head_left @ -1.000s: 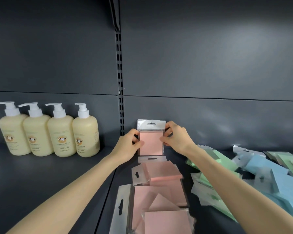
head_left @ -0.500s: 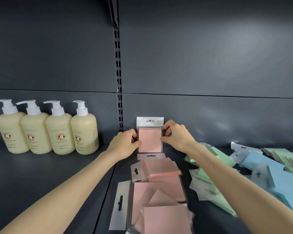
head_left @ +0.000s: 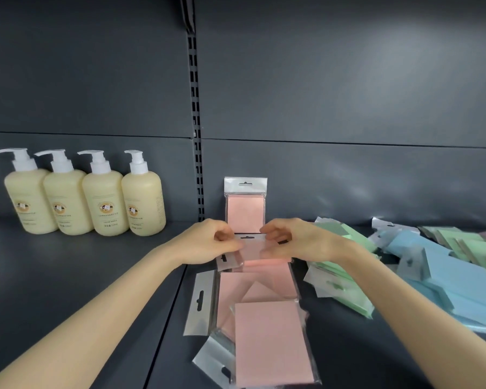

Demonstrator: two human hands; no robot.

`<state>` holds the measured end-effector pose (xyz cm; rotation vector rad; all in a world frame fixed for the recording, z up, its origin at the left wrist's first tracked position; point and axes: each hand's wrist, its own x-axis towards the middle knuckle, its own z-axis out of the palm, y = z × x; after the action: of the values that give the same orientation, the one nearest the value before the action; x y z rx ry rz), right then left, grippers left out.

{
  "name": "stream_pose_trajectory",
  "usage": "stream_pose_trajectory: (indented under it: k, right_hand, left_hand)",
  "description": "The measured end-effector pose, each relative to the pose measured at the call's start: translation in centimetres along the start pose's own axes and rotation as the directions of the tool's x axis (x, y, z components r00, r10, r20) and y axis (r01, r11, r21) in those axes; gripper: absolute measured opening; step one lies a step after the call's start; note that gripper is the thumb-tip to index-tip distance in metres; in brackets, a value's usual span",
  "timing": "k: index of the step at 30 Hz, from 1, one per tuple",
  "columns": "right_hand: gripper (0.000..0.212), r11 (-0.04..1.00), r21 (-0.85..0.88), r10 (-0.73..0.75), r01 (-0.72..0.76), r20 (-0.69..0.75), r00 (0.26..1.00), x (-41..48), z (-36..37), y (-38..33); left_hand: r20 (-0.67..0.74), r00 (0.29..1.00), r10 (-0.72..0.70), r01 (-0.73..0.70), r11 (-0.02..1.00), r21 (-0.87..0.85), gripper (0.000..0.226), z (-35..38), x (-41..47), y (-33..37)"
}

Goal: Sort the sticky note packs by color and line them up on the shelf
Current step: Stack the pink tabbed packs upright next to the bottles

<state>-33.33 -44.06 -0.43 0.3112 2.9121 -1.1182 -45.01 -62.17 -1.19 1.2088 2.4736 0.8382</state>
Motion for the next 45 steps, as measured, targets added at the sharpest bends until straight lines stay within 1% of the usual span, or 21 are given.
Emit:
stream_pose_trajectory:
  k: [2,4,6,8,10,12,14,16,17,20,22,24,27,30,33,34,36,38,40,42,45]
  right_hand:
    - [0.056,1.000,-0.004,-0.018,0.018,-0.016,1.000,-0.2,0.3,0.2]
    - [0.062,0.998,-0.053,-0.017,0.016,-0.014,1.000,-0.4,0.3,0.4]
    - [0.068,0.995,-0.103,-0.005,0.005,0.003,1.000,-0.6,0.4,0.4]
    - [0.067,0.993,-0.119,0.000,-0.002,-0.018,1.000,-0.7,0.4,0.4]
    - [0.059,0.992,-0.124,-0.028,0.017,-0.090,0.996,-0.5,0.3,0.5]
    - [0.044,0.994,-0.101,-0.071,0.053,-0.185,0.980,-0.3,0.0,0.8]
    - [0.042,0.998,-0.035,-0.057,0.049,-0.317,0.947,-0.6,-0.5,1.0]
    - [0.043,0.993,0.109,0.011,0.040,-0.424,0.906,-1.1,-1.0,1.1]
    - [0.042,0.983,0.180,0.045,0.041,-0.447,0.894,-1.3,-1.2,1.2]
    - [0.038,0.944,0.324,0.097,0.061,-0.451,0.887,-1.6,-1.3,1.2]
    - [0.035,0.920,0.387,0.125,0.064,-0.443,0.888,-1.7,-1.1,1.0]
    - [0.035,0.894,0.440,0.136,0.077,-0.432,0.892,-1.8,-1.0,0.9]
    - [0.033,0.864,0.495,0.130,0.095,-0.401,0.907,-1.9,-0.8,0.7]
    - [0.027,0.859,0.505,0.120,0.089,-0.366,0.923,-2.0,-0.5,0.6]
    - [0.022,0.842,0.529,0.112,0.106,-0.363,0.925,-2.0,-0.4,0.5]
    - [0.019,0.829,0.546,0.109,0.122,-0.371,0.922,-2.1,-0.5,0.3]
    - [0.017,0.798,0.581,0.100,0.162,-0.392,0.915,-2.2,-0.7,0.1]
    - [0.023,0.774,0.603,0.086,0.194,-0.404,0.911,-2.3,-0.7,-0.1]
    - [0.025,0.741,0.635,0.082,0.219,-0.409,0.909,-2.3,-0.6,-0.3]
    - [0.024,0.707,0.670,0.085,0.226,-0.398,0.913,-2.1,-0.3,-0.4]
    - [0.025,0.698,0.688,0.092,0.197,-0.360,0.928,-1.6,0.5,-0.4]
  left_hand:
    - [-0.026,0.999,-0.018,0.018,1.000,-0.014,0.040,0.5,-0.4,-0.1]
    - [-0.047,0.998,-0.038,0.037,0.999,-0.022,0.047,0.8,-0.8,-0.3]
    - [-0.037,0.998,-0.046,0.046,0.999,-0.011,0.054,0.9,-1.2,-0.3]
    - [-0.029,0.999,-0.040,0.040,0.999,-0.007,0.057,0.7,-1.6,-0.3]
    - [-0.051,0.997,-0.054,0.053,0.998,-0.018,0.064,0.6,-1.8,-0.2]
    - [-0.091,0.992,-0.086,0.082,0.996,-0.046,0.075,0.5,-1.7,-0.2]
    - [-0.090,0.991,-0.103,0.094,0.991,-0.092,0.078,0.8,-1.7,-0.1]
    - [-0.069,0.993,-0.091,0.084,0.992,-0.096,0.076,1.5,-1.8,0.1]
    - [-0.065,0.994,-0.082,0.077,0.994,-0.075,0.075,1.9,-1.8,0.3]
    - [-0.072,0.996,-0.053,0.052,0.999,-0.013,0.070,2.8,-1.7,0.5]
    - [-0.097,0.995,-0.036,0.031,0.998,-0.049,0.054,3.0,-1.5,0.4]
    - [-0.104,0.994,-0.035,0.026,0.996,-0.086,0.040,2.9,-1.5,0.4]
    - [-0.093,0.995,-0.046,0.037,0.994,-0.103,0.042,3.1,-1.4,0.5]
    - [-0.072,0.997,-0.040,0.031,0.991,-0.131,0.039,3.1,-1.2,0.8]
    - [-0.039,0.999,-0.031,0.020,0.971,-0.237,0.031,2.7,-1.4,0.9]
    - [-0.065,0.998,-0.023,0.003,0.959,-0.285,0.030,2.4,-1.6,1.0]
    - [-0.161,0.987,-0.028,-0.039,0.915,-0.401,0.030,1.8,-1.9,1.0]
    - [-0.264,0.963,-0.058,-0.094,0.843,-0.529,0.028,1.3,-2.1,1.2]
    - [-0.321,0.941,-0.107,-0.131,0.759,-0.637,0.025,1.1,-2.1,1.3]
    - [-0.324,0.935,-0.143,-0.151,0.667,-0.730,0.023,1.2,-2.1,1.5]
    - [-0.290,0.949,-0.120,-0.180,0.551,-0.815,0.027,1.5,-2.0,1.7]
